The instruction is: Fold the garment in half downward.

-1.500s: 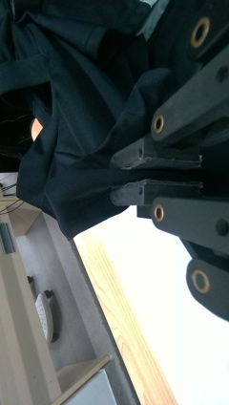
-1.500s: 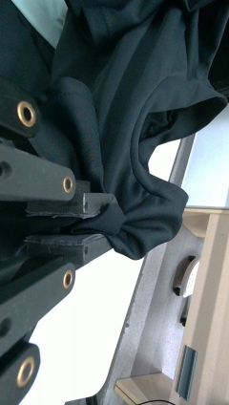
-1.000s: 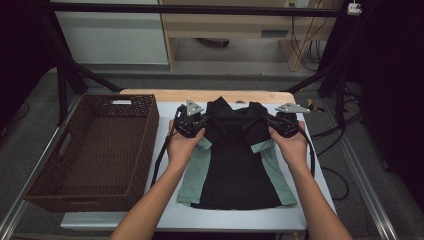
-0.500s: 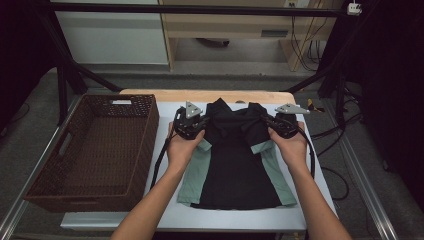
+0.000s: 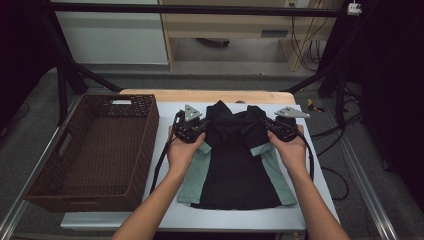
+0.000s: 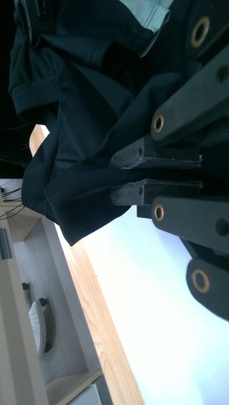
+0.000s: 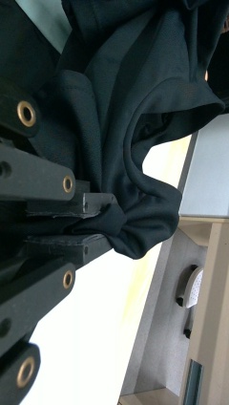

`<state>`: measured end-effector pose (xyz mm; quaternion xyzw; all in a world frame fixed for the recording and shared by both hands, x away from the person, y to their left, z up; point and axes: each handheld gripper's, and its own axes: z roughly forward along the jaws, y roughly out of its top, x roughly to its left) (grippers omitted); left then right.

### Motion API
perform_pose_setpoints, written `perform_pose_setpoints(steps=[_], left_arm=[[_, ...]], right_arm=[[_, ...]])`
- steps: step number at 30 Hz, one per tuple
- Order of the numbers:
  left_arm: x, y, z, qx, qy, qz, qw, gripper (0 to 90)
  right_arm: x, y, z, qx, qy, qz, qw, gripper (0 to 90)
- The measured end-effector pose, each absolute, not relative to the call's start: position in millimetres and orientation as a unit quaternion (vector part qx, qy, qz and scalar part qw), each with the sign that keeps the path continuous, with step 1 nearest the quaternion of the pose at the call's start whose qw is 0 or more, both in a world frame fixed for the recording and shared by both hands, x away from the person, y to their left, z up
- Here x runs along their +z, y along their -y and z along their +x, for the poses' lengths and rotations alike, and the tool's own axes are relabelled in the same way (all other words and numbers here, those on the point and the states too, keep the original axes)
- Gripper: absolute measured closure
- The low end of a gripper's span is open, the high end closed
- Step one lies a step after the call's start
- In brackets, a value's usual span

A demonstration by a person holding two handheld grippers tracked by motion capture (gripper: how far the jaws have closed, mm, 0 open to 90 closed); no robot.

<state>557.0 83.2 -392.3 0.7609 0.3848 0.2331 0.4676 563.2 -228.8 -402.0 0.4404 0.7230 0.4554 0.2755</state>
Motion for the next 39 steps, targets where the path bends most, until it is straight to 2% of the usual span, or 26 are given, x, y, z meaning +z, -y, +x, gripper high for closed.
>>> perform_pose_setpoints(steps=[14, 39], left_arm=[[-424.4, -89.9, 524.9, 0.235, -0.4, 0.735, 0.495, 84.1], [-457.5, -99.5, 484.0, 0.201, -0.361, 0.774, 0.479, 83.9]], right_arm=[[-419.4, 221.4, 547.2, 0.461, -0.73, 0.427, 0.269, 82.4], [-447.2, 217.9, 502.1, 0.458, -0.744, 0.414, 0.255, 82.2]])
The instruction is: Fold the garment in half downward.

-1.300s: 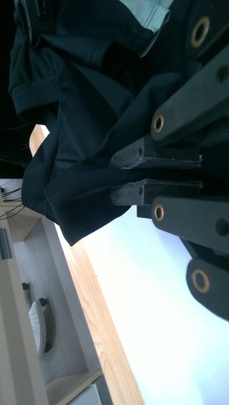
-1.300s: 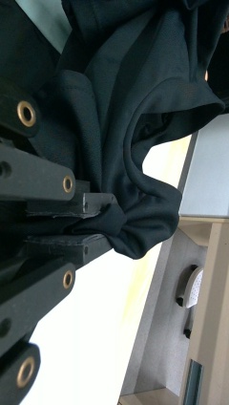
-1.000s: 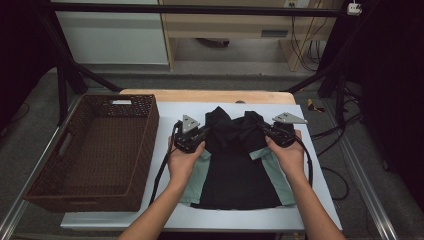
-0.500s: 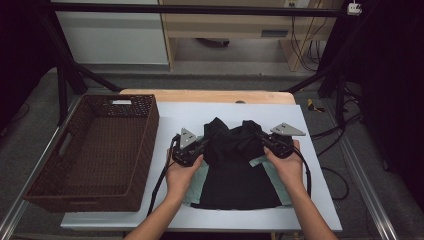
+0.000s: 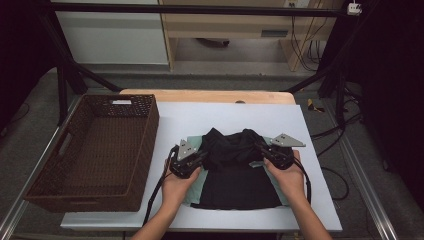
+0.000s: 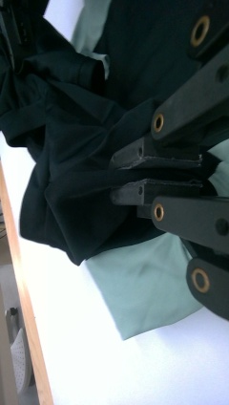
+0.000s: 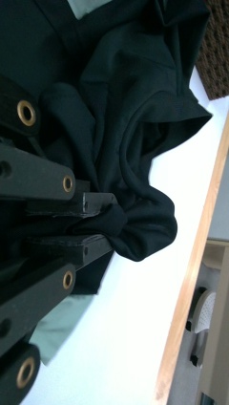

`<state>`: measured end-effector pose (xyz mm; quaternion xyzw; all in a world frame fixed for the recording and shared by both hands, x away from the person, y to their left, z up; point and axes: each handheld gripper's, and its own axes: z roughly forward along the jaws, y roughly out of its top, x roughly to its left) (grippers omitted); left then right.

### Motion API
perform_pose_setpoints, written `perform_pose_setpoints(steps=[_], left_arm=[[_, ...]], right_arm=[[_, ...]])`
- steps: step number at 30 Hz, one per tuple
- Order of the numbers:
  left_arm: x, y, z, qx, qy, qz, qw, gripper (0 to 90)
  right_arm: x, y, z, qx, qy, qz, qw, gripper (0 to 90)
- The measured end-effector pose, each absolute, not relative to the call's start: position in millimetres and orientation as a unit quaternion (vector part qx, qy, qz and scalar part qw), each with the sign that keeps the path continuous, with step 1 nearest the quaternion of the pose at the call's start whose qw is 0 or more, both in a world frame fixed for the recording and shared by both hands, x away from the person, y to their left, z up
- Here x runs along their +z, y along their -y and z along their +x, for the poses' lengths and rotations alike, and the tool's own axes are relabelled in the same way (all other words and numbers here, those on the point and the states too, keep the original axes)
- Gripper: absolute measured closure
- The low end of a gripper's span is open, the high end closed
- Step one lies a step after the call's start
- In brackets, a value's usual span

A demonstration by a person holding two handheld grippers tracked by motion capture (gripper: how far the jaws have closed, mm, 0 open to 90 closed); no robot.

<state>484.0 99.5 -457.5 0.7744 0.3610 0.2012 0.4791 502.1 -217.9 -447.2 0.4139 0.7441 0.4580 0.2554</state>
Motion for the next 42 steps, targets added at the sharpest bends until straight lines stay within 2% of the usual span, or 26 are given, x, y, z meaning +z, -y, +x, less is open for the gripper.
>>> perform_pose_setpoints(steps=[8, 20, 29, 34, 42], left_arm=[[-467.5, -96.4, 476.1, 0.194, -0.342, 0.795, 0.461, 83.8], [-469.6, -98.2, 472.0, 0.18, -0.349, 0.793, 0.466, 83.7], [-470.5, -100.5, 466.2, 0.177, -0.346, 0.795, 0.465, 83.7], [-465.6, -102.5, 463.6, 0.188, -0.332, 0.8, 0.463, 83.7], [-462.0, -104.3, 460.3, 0.178, -0.332, 0.801, 0.466, 83.7]], right_arm=[[-455.1, 217.2, 488.7, 0.455, -0.748, 0.413, 0.249, 82.0], [-459.2, 220.5, 482.9, 0.456, -0.738, 0.44, 0.231, 81.8], [-454.6, 224.5, 469.8, 0.43, -0.763, 0.421, 0.236, 81.8], [-468.3, 225.0, 465.7, 0.434, -0.76, 0.419, 0.243, 81.7], [-470.2, 229.5, 457.8, 0.44, -0.757, 0.42, 0.239, 81.6]])
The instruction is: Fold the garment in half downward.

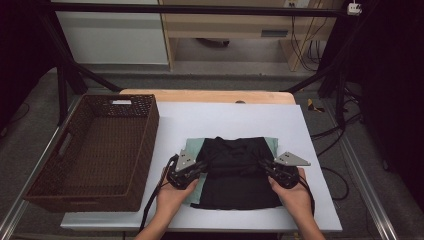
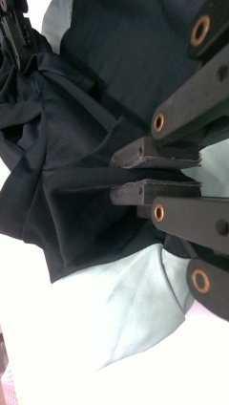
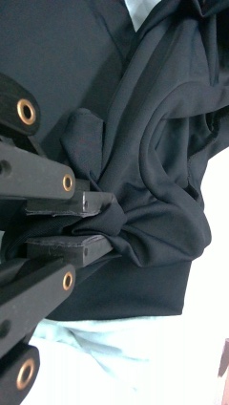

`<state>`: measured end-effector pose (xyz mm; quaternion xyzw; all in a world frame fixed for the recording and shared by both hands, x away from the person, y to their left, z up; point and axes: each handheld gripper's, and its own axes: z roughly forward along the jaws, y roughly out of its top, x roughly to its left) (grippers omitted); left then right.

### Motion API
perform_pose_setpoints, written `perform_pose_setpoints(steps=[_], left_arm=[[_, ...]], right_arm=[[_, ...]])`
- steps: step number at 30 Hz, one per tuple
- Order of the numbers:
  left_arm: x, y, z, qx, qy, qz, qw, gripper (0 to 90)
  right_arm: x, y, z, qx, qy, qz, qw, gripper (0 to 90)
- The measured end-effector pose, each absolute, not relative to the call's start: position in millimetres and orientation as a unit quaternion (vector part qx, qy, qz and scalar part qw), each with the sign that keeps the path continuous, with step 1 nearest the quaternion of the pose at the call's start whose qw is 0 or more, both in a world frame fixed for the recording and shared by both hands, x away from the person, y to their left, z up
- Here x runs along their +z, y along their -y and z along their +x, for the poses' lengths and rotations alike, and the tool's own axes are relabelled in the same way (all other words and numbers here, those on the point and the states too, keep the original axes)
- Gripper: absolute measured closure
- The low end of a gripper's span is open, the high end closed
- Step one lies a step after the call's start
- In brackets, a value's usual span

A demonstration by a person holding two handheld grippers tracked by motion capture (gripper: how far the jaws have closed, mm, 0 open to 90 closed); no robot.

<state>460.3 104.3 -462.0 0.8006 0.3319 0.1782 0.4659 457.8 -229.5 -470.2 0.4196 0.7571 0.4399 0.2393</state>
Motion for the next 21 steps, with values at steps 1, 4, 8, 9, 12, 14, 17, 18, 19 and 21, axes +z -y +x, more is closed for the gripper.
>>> perform_pose_setpoints(steps=[1, 4, 8, 9, 12, 14, 17, 18, 19, 21], left_arm=[[-462.4, -103.6, 459.6, 0.177, -0.329, 0.804, 0.464, 83.7], [-462.1, -105.1, 459.4, 0.175, -0.329, 0.803, 0.465, 83.5], [-462.3, -106.9, 458.7, 0.165, -0.331, 0.805, 0.463, 83.5], [-461.7, -106.6, 458.6, 0.165, -0.33, 0.805, 0.464, 83.5], [-460.1, -105.8, 458.6, 0.164, -0.33, 0.806, 0.463, 83.5], [-459.7, -105.7, 458.0, 0.164, -0.329, 0.807, 0.462, 83.4], [-459.7, -104.8, 453.7, 0.166, -0.323, 0.812, 0.457, 83.3], [-460.3, -104.6, 453.0, 0.166, -0.323, 0.813, 0.456, 83.3], [-461.2, -104.2, 452.5, 0.165, -0.322, 0.814, 0.455, 83.3], [-462.3, -103.9, 452.0, 0.166, -0.321, 0.815, 0.453, 83.3]], right_arm=[[-471.6, 229.8, 456.0, 0.436, -0.759, 0.42, 0.239, 81.6], [-470.4, 230.7, 455.3, 0.437, -0.759, 0.42, 0.238, 81.5], [-469.1, 231.1, 454.8, 0.438, -0.759, 0.421, 0.236, 81.3], [-468.8, 231.0, 454.1, 0.437, -0.759, 0.42, 0.237, 81.3], [-467.8, 231.3, 451.5, 0.436, -0.761, 0.415, 0.243, 81.2], [-467.8, 231.8, 450.7, 0.436, -0.76, 0.417, 0.242, 81.1], [-466.9, 232.3, 449.2, 0.436, -0.761, 0.416, 0.242, 81.0], [-466.5, 232.4, 449.0, 0.436, -0.761, 0.415, 0.243, 81.0], [-466.2, 232.4, 448.8, 0.436, -0.761, 0.415, 0.242, 81.0], [-465.5, 232.2, 448.4, 0.436, -0.761, 0.414, 0.244, 80.9]])
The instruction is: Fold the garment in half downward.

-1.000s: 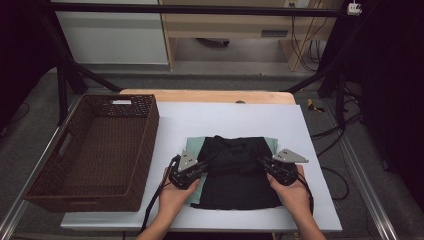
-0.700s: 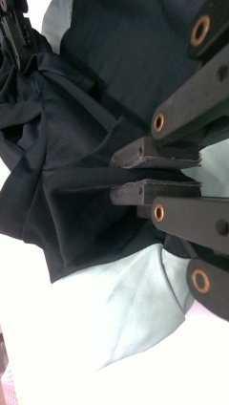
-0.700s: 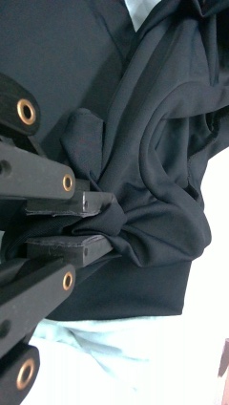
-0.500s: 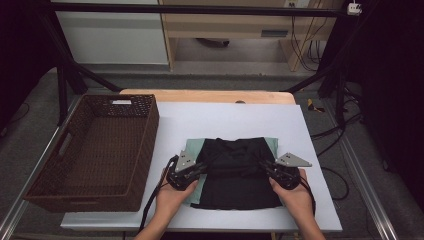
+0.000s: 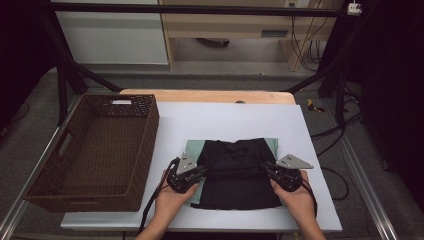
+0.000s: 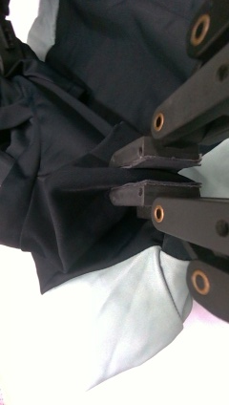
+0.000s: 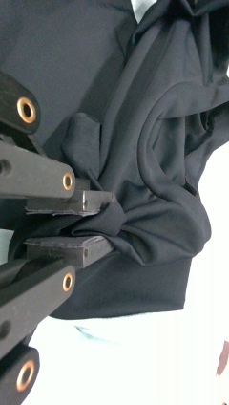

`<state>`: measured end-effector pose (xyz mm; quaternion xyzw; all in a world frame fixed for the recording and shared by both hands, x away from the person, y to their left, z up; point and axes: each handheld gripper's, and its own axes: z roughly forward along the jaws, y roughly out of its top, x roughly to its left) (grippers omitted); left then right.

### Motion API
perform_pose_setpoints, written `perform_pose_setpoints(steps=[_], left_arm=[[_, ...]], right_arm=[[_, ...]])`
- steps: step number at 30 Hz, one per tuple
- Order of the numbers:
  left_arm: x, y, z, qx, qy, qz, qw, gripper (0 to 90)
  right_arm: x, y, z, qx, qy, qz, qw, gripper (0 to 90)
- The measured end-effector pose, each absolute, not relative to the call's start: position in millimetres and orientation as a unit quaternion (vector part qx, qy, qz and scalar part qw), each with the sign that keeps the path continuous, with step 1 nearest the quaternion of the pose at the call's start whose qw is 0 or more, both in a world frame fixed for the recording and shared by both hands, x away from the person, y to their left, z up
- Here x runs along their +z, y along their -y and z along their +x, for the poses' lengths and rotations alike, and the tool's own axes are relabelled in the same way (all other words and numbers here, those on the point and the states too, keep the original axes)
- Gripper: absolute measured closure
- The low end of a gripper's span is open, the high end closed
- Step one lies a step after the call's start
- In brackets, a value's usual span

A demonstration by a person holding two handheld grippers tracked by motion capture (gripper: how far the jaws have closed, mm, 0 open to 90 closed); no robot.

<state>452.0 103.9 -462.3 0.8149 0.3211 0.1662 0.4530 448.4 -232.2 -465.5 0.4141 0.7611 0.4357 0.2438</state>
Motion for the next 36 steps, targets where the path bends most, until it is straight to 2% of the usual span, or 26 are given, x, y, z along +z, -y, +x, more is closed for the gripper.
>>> perform_pose_setpoints(steps=[12, 22, 25, 28, 29, 31, 32, 34, 35, 36], left_arm=[[-469.8, -104.0, 455.0, 0.155, -0.319, 0.831, 0.429, 82.6], [-474.2, -109.1, 458.2, 0.175, -0.322, 0.83, 0.42, 81.2], [-475.8, -109.7, 459.1, 0.166, -0.325, 0.828, 0.427, 80.4], [-475.7, -109.0, 459.2, 0.162, -0.326, 0.826, 0.43, 75.3], [-474.8, -108.9, 459.0, 0.159, -0.328, 0.823, 0.436, 73.0], [-474.3, -108.8, 458.7, 0.159, -0.328, 0.822, 0.438, 71.3], [-473.1, -108.0, 458.1, 0.162, -0.327, 0.819, 0.442, 67.0], [-471.1, -107.1, 457.5, 0.166, -0.327, 0.816, 0.447, 61.2], [-471.1, -107.1, 457.5, 0.166, -0.327, 0.816, 0.447, 57.4], [-467.8, -106.9, 456.8, 0.171, -0.328, 0.811, 0.453, 54.1]], right_arm=[[-467.8, 237.2, 439.6, 0.43, -0.768, 0.415, 0.231, 78.8], [-472.0, 237.2, 436.2, 0.419, -0.774, 0.421, 0.217, 73.6], [-471.2, 239.0, 436.5, 0.418, -0.772, 0.424, 0.222, 72.0], [-472.1, 239.8, 437.7, 0.418, -0.771, 0.426, 0.223, 68.1], [-472.0, 240.5, 438.3, 0.423, -0.767, 0.428, 0.223, 62.2], [-471.7, 240.6, 438.4, 0.425, -0.767, 0.426, 0.223, 59.4], [-470.6, 239.9, 438.5, 0.427, -0.767, 0.423, 0.227, 52.9], [-469.5, 239.3, 438.6, 0.428, -0.766, 0.421, 0.229, 46.8], [-469.5, 239.3, 438.6, 0.428, -0.766, 0.421, 0.229, 46.8], [-468.2, 238.7, 438.5, 0.431, -0.764, 0.42, 0.232, 40.4]])
